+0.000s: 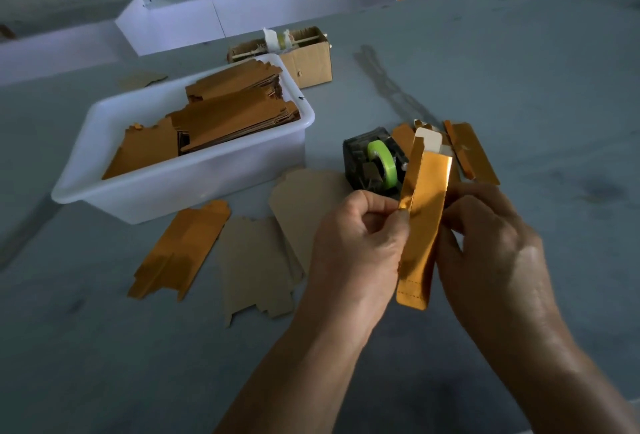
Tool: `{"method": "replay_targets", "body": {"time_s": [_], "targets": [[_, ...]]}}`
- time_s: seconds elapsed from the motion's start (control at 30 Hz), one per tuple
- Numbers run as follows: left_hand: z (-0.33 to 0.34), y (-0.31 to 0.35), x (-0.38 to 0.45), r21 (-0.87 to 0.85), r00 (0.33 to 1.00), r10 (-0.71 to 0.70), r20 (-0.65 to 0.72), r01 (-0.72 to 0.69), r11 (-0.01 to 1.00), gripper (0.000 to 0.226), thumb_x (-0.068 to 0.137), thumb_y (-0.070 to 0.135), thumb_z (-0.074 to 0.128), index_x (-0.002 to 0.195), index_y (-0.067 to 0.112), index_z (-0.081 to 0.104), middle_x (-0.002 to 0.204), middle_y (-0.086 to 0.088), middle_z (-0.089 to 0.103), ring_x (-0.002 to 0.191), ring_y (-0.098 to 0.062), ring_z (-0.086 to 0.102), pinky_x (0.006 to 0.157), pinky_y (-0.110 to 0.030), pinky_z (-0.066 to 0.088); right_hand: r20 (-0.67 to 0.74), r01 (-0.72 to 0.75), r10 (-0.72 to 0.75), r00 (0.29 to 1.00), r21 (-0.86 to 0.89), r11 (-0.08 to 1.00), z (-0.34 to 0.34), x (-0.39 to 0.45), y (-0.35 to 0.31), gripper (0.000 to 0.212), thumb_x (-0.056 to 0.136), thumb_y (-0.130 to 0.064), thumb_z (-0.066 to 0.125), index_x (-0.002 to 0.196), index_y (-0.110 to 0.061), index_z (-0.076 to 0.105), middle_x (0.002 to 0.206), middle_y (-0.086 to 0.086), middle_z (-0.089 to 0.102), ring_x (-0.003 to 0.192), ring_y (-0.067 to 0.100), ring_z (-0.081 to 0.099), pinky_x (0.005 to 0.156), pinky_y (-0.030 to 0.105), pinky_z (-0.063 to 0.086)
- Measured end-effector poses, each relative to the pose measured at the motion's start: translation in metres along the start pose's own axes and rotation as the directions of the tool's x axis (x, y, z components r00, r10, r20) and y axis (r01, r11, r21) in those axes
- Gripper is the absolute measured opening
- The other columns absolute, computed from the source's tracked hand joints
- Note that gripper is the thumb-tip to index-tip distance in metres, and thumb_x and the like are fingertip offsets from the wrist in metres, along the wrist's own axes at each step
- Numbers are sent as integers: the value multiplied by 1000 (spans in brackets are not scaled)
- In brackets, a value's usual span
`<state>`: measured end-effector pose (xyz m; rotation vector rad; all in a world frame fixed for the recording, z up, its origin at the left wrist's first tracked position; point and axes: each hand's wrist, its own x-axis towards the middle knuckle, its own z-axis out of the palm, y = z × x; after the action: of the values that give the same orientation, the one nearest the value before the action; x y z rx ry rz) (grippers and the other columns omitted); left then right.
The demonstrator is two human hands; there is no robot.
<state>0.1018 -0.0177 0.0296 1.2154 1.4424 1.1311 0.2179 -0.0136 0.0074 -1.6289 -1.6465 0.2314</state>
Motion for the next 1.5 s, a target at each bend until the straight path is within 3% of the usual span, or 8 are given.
{"method": "replay_targets", "body": {"time_s": [0.3, 0.4, 0.5, 0.67, 0.97, 1.1, 1.43, 1.5], "targets": [[-1, 3, 2, 70, 1000, -6, 17, 5, 998, 4, 92, 22, 62, 92, 21, 65, 79, 3, 69, 65, -6, 64, 57, -22, 55, 89, 53, -48, 995, -55, 997, -7, 3, 1, 6, 84, -2, 65, 79, 0, 67, 104, 10, 63, 75, 22, 60, 63, 21, 43], [-2, 2, 3, 43, 999, -34, 25, 33, 999, 4, 92, 23, 62, 91, 22, 65, 79, 4, 69, 63, -1, 62, 54, -13, 50, 15, -35, 33, 999, 121, 992, -22, 0, 9, 6, 86, -16, 61, 80, -15, 63, 101, 1, 61, 78, 15, 60, 60, 14, 40], [-4, 2, 4, 27, 998, -42, 55, 40, 999, 4, 92, 22, 60, 91, 21, 64, 75, 4, 69, 62, -6, 62, 55, -22, 51, 164, -211, 146, 976, 528, 823, -37, -2, 4, 20, 72, -46, 59, 78, -27, 64, 83, -5, 68, 75, 9, 65, 58, 25, 54], [-11, 6, 0, -85, 990, -67, 126, 78, 993, 10, 90, 10, 61, 82, 15, 64, 70, -2, 72, 63, -18, 71, 63, -38, 61, 342, -173, -87, 936, 660, 731, -39, 3, -8, 12, 69, -37, 68, 79, -30, 69, 79, -3, 69, 70, 7, 64, 60, 14, 51], [-21, 4, -7, -225, 968, -153, 200, 197, 954, 7, 88, 5, 63, 82, 7, 66, 67, -4, 73, 64, -17, 73, 62, -28, 60, 366, -137, -109, 924, 585, 799, -28, 0, -13, 26, 68, -37, 55, 90, -39, 70, 80, -6, 69, 69, 6, 63, 55, 11, 48], [-24, 3, -10, -248, 960, -178, 214, 230, 941, 5, 88, 5, 64, 84, 4, 65, 70, -6, 73, 66, -19, 73, 63, -29, 60, 359, -138, -62, 931, 505, 852, -27, -1, -17, 48, 69, -33, 63, 112, -50, 51, 79, -7, 69, 66, 8, 65, 57, 19, 52], [-27, 2, -13, -223, 953, -160, 258, 219, 950, 7, 87, 7, 64, 88, 2, 68, 81, -12, 74, 76, -23, 74, 75, -38, 61, 332, -170, 54, 942, 333, 927, -25, -2, -22, 53, 78, -20, 67, 125, -30, 46, 78, -18, 66, 66, -1, 64, 55, 16, 46], [-28, 2, -12, -226, 943, -170, 287, 239, 944, 25, 80, 20, 65, 93, -1, 68, 90, -17, 73, 82, -26, 73, 80, -42, 60, 325, -173, 61, 944, 327, 929, -24, -2, -22, 51, 78, -18, 67, 123, -30, 47, 78, -18, 66, 67, -3, 63, 55, 12, 47]]}}
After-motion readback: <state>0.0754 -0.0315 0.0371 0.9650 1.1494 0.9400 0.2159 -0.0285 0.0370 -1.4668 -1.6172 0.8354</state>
